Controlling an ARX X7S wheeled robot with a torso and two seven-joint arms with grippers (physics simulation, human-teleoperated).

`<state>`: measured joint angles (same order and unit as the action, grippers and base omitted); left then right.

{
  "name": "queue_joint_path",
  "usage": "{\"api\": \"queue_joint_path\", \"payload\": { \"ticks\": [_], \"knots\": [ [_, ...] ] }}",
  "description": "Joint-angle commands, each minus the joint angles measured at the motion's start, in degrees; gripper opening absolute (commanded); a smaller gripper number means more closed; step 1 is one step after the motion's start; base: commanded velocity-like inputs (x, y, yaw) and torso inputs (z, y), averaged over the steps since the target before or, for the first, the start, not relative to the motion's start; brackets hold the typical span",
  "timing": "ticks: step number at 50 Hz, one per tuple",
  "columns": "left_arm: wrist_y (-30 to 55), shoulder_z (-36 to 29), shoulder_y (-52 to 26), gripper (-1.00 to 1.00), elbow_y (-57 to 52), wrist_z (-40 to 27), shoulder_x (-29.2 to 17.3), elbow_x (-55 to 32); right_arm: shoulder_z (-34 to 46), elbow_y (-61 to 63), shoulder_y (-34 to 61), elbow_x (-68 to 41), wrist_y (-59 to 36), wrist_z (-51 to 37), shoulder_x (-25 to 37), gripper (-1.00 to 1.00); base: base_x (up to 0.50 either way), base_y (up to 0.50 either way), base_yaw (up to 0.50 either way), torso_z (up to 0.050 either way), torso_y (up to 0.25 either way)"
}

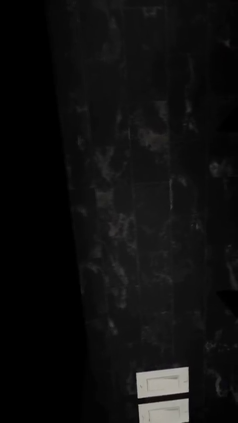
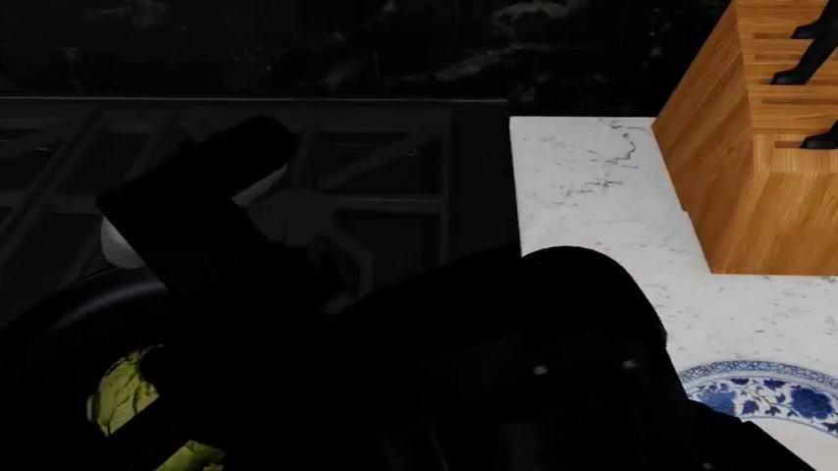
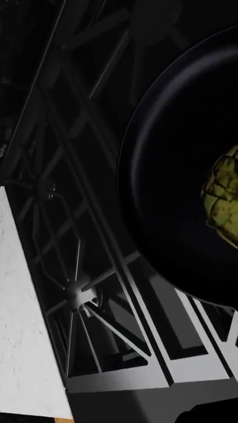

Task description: Pick the artichoke from the pan and place it on the plate.

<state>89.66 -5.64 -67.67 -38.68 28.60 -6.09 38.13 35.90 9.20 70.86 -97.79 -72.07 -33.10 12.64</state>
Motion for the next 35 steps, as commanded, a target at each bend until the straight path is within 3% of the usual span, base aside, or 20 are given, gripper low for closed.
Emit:
{"api": "queue_joint_path", "payload": {
  "ticks": [1, 35],
  "knots": [
    [-4.8, 2.05, 0.93, 1.0, 4.63, 1.64, 1.91, 1.5, -0.18, -0.81, 0.6, 4.44, 1.82, 4.06, -0.78, 1.0, 0.0, 0.0, 0.0, 0.0, 0.0],
    [-8.1, 6.06, 4.03, 1.0, 4.74, 0.7, 2.51, -0.7, 5.53, -3.98, -0.27, 9.96, 3.19, 8.94, -1.93, 1.0, 0.0, 0.0, 0.0, 0.0, 0.0]
  ]
}}
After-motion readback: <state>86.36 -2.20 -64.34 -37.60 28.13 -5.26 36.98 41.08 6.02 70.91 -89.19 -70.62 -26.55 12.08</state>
